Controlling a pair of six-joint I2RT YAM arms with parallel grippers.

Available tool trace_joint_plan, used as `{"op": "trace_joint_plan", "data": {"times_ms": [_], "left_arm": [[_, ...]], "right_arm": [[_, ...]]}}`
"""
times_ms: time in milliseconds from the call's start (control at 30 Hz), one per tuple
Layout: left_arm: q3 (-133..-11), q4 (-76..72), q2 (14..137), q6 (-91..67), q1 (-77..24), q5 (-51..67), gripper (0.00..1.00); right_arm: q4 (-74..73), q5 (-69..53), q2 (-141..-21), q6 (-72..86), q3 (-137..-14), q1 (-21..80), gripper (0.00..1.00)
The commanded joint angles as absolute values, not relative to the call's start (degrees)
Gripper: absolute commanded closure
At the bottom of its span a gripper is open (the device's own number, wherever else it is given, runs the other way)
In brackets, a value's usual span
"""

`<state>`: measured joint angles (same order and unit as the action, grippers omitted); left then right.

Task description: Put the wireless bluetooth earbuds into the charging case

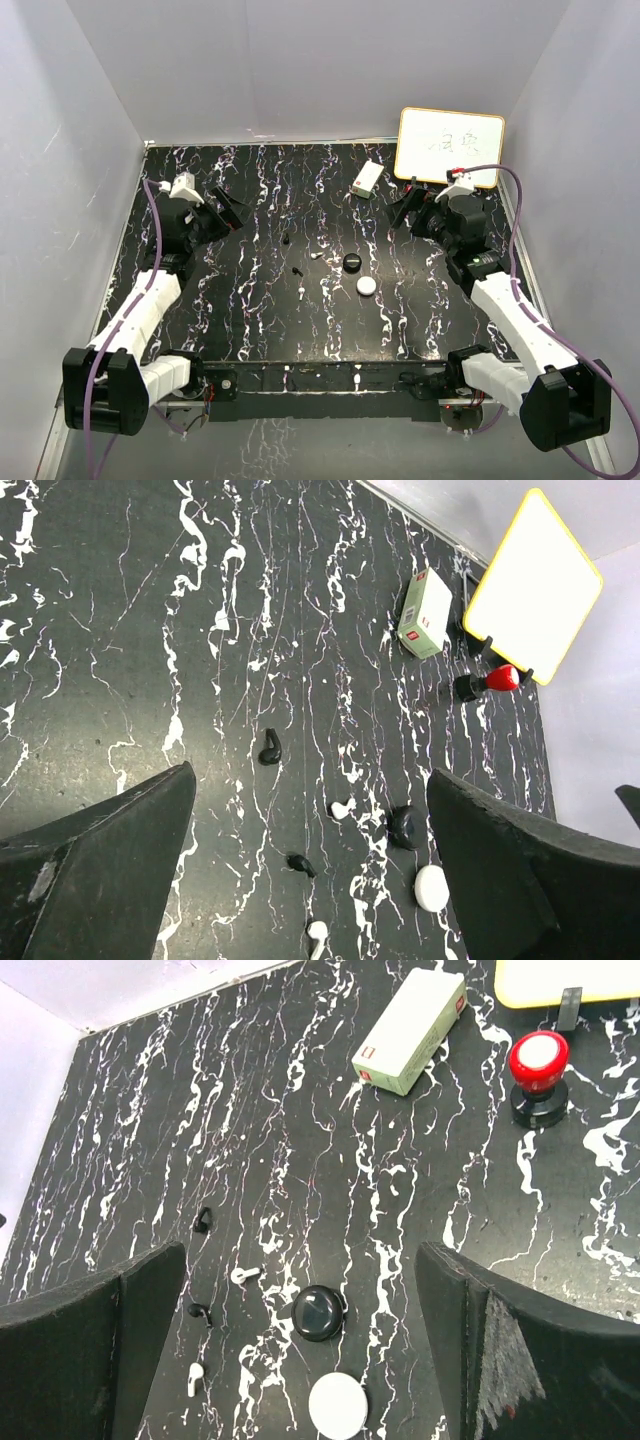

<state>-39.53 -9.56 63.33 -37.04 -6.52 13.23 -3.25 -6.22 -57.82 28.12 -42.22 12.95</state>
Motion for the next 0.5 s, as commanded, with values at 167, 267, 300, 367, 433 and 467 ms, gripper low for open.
{"op": "trace_joint_plan", "data": {"times_ms": [167,267,300,367,433,467], "left_arm": [[-36.3,-14.9,59.8,-42.8,-6.8,22.2,0.01],[-36.4,-15.4,62.7,-45.2,-6.8,23.0,0.01],[-36.7,-15.1,63.5,-45.4,-6.7,23.5,0.01],[-37.2,-14.0,64.6,-45.1,-6.8,23.1,0.01],[-37.3,-14.0,64.9,-43.9,-6.8,22.3,0.01],[-37.3,-13.9,64.8,-43.1,-6.8,22.2,0.01]], "right_arm": [[-1.8,3.5,-51.5,32.4,-38.0,13.4,0.02],[0.5,-1.7,-48.9,29.6,-36.8,13.4,0.02],[1.8,-4.0,-48.3,29.6,-36.3,13.4,0.02],[2.5,-5.0,-49.0,30.2,-36.2,13.4,0.02],[0.3,-5.0,-51.4,30.0,-37.7,13.4,0.02],[-1.3,-5.1,-52.9,29.4,-38.7,13.4,0.02]]}}
